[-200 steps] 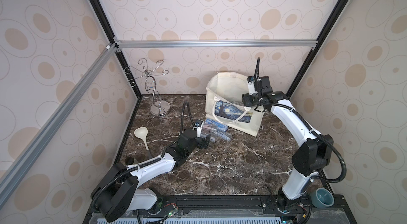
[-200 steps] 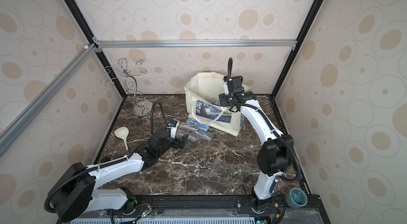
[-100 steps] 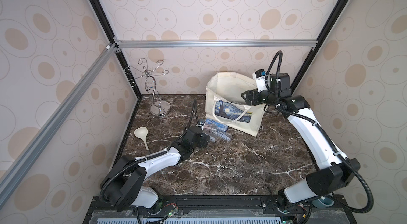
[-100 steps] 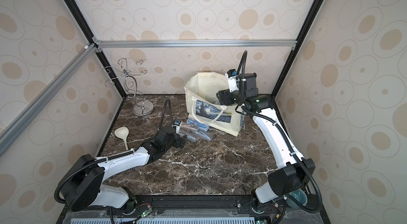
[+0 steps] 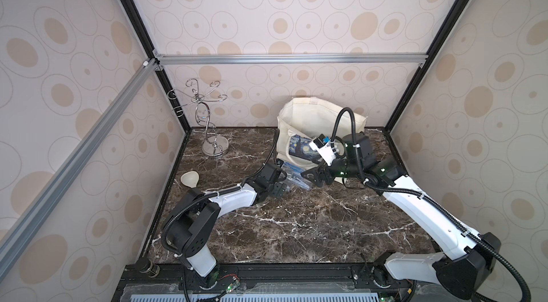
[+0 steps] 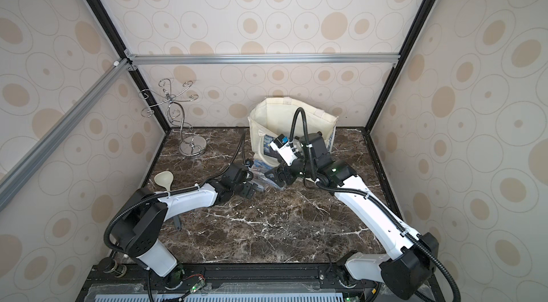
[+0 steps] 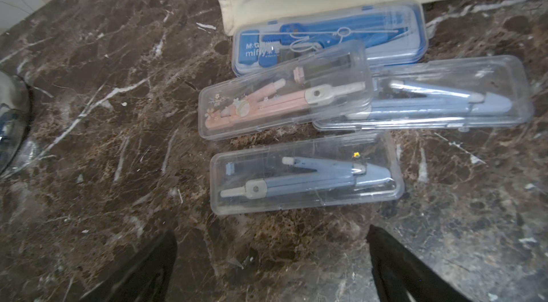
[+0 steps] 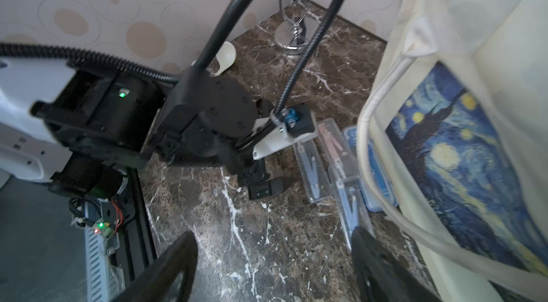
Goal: Put the compass set into the canvas bag
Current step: Adjust the compass set at the center of the board.
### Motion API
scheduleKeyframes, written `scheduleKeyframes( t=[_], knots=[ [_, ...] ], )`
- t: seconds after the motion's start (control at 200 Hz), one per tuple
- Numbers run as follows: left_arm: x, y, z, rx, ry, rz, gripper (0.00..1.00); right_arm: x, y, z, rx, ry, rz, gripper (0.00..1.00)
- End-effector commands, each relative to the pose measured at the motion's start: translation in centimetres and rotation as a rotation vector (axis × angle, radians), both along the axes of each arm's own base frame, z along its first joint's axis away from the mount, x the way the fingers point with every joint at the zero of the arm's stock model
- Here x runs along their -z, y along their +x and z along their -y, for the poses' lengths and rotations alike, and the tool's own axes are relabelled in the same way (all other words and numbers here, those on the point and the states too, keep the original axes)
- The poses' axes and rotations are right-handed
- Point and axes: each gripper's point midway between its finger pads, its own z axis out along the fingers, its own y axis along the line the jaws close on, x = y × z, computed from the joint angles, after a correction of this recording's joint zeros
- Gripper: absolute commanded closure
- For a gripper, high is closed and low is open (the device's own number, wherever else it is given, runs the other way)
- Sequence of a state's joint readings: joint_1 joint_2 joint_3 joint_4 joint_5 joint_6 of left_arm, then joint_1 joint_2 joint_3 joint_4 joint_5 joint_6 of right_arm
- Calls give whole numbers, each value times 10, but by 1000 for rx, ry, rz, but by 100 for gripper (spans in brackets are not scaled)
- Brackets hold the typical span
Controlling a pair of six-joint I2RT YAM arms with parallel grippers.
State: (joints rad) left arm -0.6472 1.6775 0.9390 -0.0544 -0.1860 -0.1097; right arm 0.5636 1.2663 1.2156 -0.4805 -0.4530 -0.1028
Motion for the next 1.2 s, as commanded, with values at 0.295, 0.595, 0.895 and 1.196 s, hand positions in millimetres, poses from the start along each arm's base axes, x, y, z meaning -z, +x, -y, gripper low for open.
scheduleKeyframes(
  t=[0.295,0.595,0.895,1.196],
  knots=[
    [12,31,16,83,13,-95,0,54,-17,10,55,-2,-74,15],
    [37,38,16,102,35,-205,0,53,-21,16,89,24,-68,15],
    [54,19,23,148,-11,-340,0,53,-16,14,96,30,-68,15],
    [59,-6,16,141,-43,-403,0,55,-14,11,92,31,-69,15]
  ],
)
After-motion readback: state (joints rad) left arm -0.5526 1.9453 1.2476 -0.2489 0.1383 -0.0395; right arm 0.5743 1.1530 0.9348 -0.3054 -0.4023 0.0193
